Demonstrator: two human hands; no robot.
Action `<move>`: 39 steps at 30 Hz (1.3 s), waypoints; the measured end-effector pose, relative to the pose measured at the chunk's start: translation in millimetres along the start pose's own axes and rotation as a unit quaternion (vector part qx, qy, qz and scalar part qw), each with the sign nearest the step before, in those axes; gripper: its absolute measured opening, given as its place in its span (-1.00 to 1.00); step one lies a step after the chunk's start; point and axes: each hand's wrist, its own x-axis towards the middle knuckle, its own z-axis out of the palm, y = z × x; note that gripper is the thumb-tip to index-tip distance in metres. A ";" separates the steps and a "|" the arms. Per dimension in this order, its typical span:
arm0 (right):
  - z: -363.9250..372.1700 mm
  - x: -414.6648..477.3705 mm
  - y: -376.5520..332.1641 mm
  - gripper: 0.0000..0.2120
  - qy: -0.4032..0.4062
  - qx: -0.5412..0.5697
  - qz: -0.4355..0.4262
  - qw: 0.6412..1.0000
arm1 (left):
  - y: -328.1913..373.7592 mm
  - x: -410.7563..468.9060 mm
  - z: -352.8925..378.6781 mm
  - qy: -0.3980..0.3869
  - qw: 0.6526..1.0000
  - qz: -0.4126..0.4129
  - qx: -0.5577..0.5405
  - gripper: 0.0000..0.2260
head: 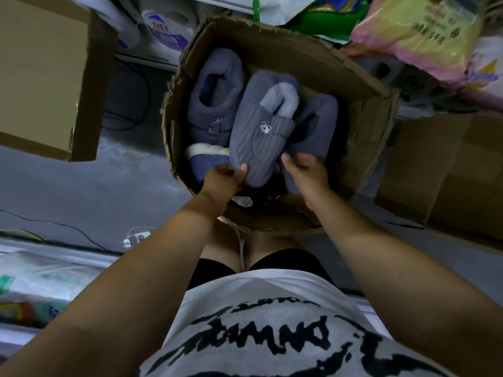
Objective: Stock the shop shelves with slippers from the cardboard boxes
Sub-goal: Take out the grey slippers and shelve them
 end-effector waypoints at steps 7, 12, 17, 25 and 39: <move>-20.9 40.2 16.2 -0.17 0.078 -0.043 0.153 0.984 | 11.5 23.4 -6.5 0.072 0.991 0.091 0.068 -0.63; -13.5 49.2 34.7 -0.06 0.060 -0.057 0.171 0.982 | 17.1 49.5 -31.5 0.167 0.980 0.060 0.086 -0.50; -3.7 48.7 46.3 -0.40 0.093 -0.034 0.146 0.984 | 36.1 70.9 -50.0 0.152 0.968 0.127 0.154 -0.24; 11.7 24.9 47.3 -0.35 0.193 0.046 0.156 0.968 | 73.2 107.0 -65.2 0.052 0.898 0.103 0.424 -0.34; 39.9 -65.2 40.6 -0.46 0.219 0.172 0.127 0.952 | 99.1 92.1 -93.6 -0.001 0.815 0.186 0.549 -0.73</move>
